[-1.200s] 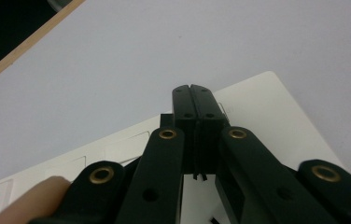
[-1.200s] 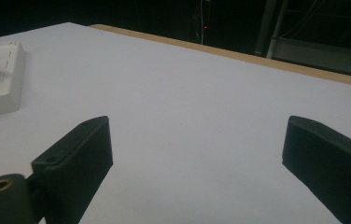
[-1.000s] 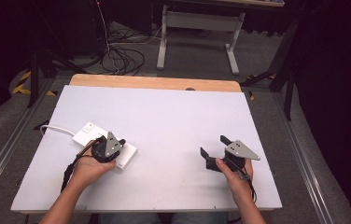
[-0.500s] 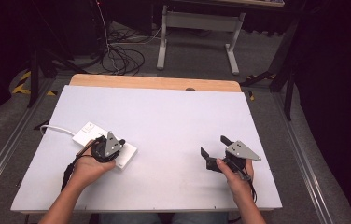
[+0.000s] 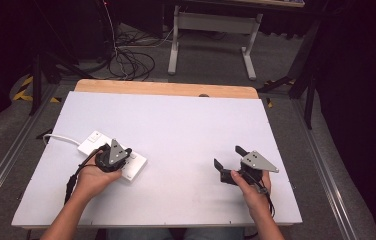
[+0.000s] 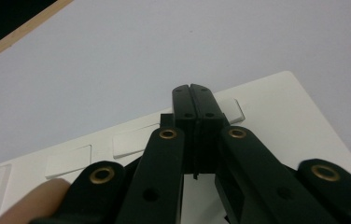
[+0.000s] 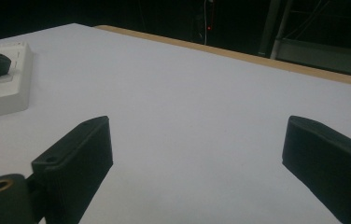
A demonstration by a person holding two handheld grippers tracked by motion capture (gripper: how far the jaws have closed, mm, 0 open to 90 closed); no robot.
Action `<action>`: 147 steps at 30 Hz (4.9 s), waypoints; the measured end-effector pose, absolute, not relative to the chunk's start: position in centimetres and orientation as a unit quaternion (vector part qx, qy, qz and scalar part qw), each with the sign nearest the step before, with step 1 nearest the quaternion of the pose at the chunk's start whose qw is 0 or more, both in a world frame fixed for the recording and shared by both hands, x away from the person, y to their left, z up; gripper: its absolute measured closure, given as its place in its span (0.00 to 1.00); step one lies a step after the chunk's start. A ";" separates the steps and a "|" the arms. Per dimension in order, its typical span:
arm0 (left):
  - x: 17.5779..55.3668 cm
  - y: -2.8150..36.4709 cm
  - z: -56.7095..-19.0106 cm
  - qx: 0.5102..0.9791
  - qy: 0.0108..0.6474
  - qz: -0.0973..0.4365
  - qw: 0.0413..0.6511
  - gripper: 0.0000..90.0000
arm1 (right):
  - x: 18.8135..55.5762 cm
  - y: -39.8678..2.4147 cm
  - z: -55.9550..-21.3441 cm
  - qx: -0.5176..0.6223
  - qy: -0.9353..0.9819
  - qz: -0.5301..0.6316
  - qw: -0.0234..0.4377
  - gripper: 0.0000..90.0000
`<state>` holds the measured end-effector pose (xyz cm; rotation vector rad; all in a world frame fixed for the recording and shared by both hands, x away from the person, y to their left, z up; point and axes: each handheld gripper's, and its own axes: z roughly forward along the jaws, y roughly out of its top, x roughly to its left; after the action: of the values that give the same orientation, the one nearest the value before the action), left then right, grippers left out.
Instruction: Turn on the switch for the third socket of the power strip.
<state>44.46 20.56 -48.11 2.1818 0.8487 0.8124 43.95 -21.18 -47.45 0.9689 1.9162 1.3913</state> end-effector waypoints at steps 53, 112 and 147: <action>40.3 27.4 -43.3 0.616 0.449 0.413 0.498 1.00 | 45.2 -19.8 -47.2 0.343 0.726 0.527 0.279 0.10; 38.7 31.0 -43.8 0.590 0.503 0.400 0.489 0.55 | 46.1 -18.6 -47.1 0.330 0.733 0.531 0.268 0.10; 39.0 30.2 -44.3 0.599 0.508 0.422 0.452 0.06 | 46.1 -18.8 -47.0 0.331 0.731 0.533 0.268 0.10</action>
<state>38.95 30.20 -44.31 1.4806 1.2549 1.0428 46.15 -18.79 -47.05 0.8932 1.9719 1.4376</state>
